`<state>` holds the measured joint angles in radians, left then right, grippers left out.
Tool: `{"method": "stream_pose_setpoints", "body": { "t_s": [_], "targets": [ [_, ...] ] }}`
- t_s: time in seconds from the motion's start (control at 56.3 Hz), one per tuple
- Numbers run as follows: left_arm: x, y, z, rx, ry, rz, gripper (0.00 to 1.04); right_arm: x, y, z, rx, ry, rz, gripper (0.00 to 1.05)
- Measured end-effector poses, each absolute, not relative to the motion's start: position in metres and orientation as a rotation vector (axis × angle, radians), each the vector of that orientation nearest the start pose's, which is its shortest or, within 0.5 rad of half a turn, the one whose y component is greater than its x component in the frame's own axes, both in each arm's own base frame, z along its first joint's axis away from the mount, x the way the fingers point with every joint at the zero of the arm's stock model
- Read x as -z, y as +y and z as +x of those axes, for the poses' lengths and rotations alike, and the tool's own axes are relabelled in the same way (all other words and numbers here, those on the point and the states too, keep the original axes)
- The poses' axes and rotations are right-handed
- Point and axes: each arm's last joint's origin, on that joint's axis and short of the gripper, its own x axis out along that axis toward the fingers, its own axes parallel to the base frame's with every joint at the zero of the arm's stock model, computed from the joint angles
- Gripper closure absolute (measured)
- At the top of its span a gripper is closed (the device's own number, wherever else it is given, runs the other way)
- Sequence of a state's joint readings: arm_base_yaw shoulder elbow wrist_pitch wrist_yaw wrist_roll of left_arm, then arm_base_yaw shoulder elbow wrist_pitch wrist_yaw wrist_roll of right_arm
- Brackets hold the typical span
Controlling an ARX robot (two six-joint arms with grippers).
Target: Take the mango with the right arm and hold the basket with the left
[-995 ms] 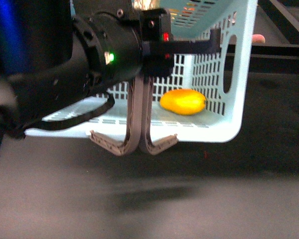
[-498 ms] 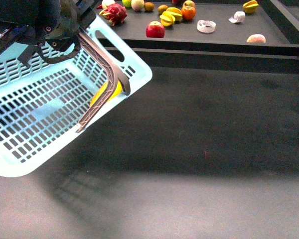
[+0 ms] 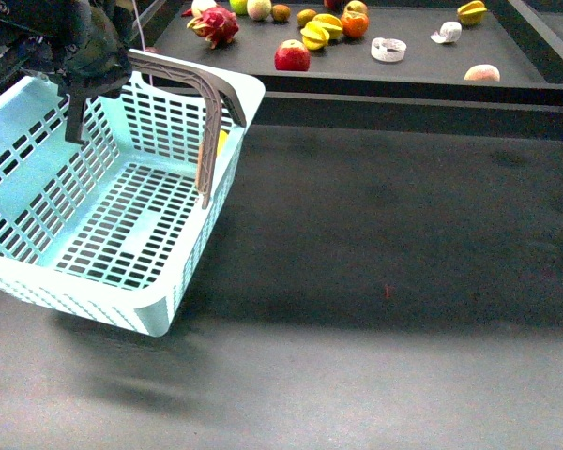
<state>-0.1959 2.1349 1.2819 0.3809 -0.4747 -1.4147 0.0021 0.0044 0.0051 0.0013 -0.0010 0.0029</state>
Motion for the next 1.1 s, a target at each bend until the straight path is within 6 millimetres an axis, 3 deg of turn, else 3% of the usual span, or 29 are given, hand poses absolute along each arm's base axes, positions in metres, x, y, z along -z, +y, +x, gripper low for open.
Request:
{"method": "stream_pose_setpoints", "body": {
  "t_s": [0.409, 0.729, 0.924, 1.102],
  "targets": [
    [-0.114, -0.051, 0.461, -0.628, 0.115, -1.307, 0.96, -0.165, 0.000, 0.098, -0.003, -0.002, 0.003, 0.08],
    [-0.116, -0.053, 0.458, -0.675, 0.182, -1.273, 0.42, -0.165, 0.000, 0.098, -0.003, -0.002, 0.003, 0.08],
    [-0.151, -0.047, 0.433, -0.628, 0.143, -1.235, 0.05, -0.165, 0.000, 0.098, -0.003, -0.002, 0.003, 0.08],
    [-0.169, -0.034, 0.390, -0.585, 0.107, -1.177, 0.06, -0.165, 0.000, 0.098, -0.003, -0.002, 0.003, 0.08]
  ]
}}
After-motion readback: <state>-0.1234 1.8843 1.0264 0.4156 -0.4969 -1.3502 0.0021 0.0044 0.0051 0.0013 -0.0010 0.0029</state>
